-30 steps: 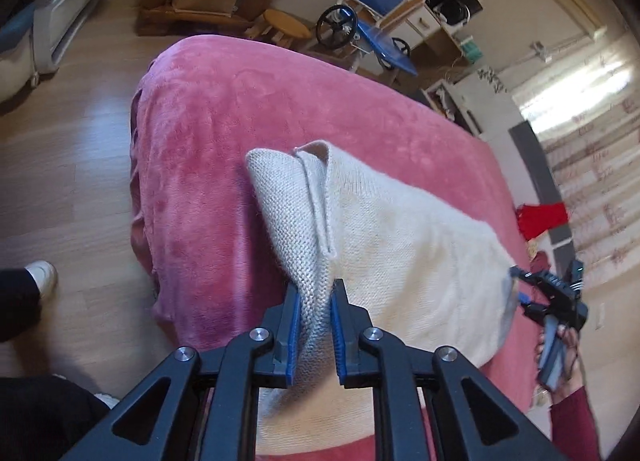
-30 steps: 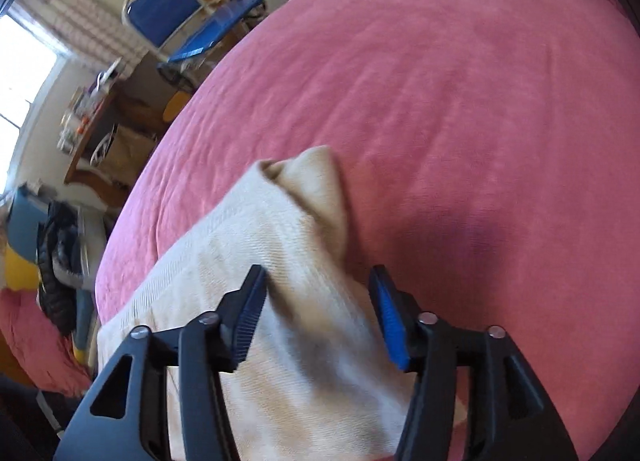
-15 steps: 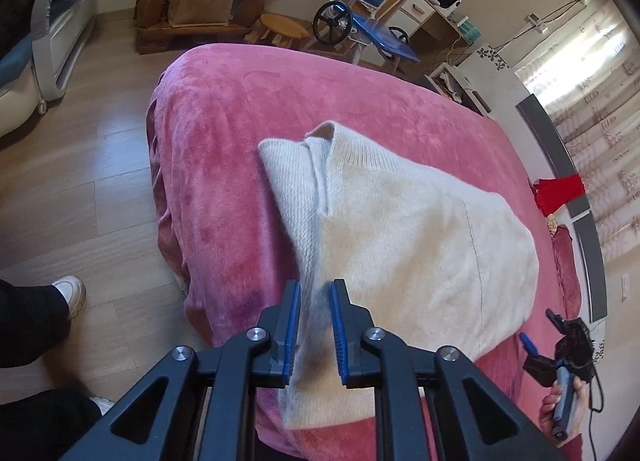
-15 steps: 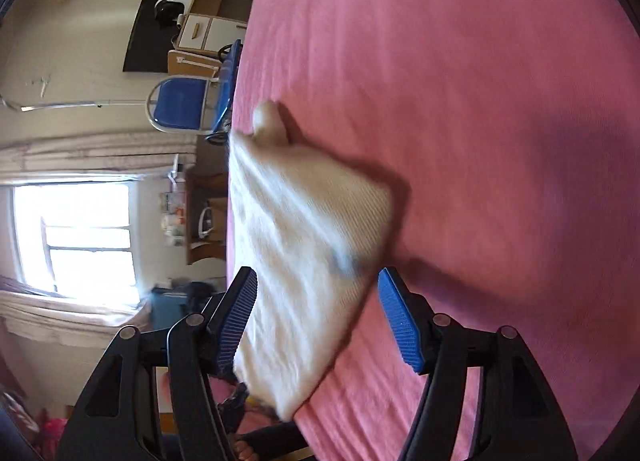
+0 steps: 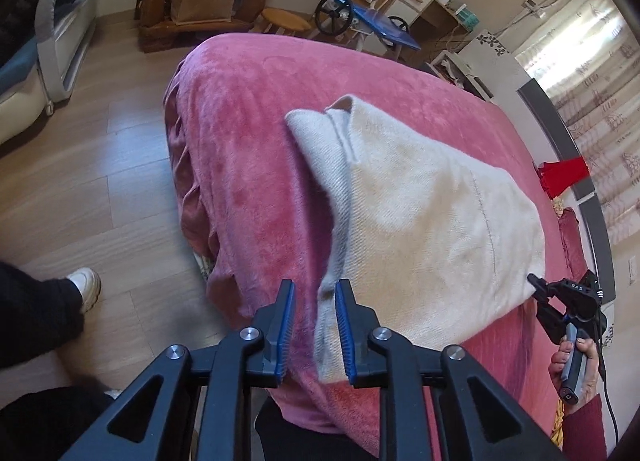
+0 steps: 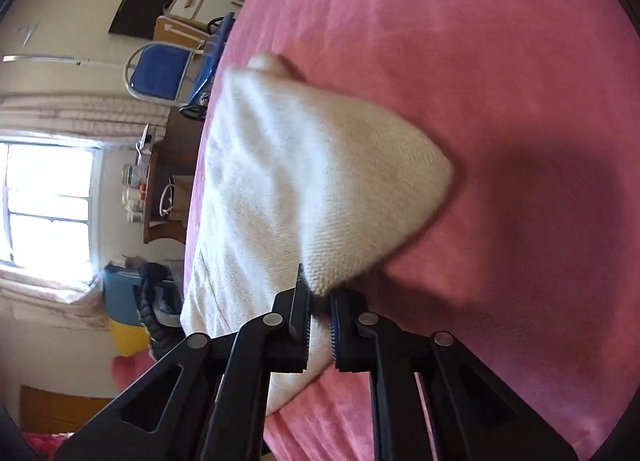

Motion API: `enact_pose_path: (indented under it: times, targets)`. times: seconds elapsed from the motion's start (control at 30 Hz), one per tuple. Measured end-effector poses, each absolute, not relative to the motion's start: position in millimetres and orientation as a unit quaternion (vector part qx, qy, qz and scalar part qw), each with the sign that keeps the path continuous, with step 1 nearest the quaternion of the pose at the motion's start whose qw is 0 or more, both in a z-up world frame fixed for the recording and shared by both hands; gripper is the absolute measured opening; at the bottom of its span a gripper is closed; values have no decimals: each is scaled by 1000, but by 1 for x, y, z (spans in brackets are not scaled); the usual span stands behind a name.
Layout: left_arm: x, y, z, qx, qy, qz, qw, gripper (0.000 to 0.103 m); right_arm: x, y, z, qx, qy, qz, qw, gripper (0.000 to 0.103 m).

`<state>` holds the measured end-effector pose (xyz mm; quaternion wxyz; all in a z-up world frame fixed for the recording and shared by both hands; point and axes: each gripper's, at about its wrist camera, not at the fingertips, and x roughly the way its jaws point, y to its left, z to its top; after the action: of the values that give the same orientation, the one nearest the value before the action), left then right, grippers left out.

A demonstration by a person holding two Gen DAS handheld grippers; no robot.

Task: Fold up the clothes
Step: 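Lower the folded edge onto the sweater with both grippers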

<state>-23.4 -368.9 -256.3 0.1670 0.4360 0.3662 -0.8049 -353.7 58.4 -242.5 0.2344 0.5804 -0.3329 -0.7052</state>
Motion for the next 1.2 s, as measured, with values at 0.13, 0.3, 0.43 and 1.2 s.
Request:
enact_pose_path:
  times: [0.13, 0.3, 0.43, 1.2]
  targets:
    - [-23, -371, -261, 432, 384, -802, 149, 21, -350, 43, -227, 572, -290, -727, 245, 8]
    - [-33, -361, -260, 426, 367, -818, 121, 29, -358, 29, -222, 576, -289, -716, 269, 11]
    - [-40, -349, -265, 431, 348, -827, 96, 37, -343, 32, -211, 579, -279, -712, 281, 25]
    - [-54, -336, -266, 434, 426, -793, 26, 8, -332, 25, -191, 585, -224, -736, 257, 8]
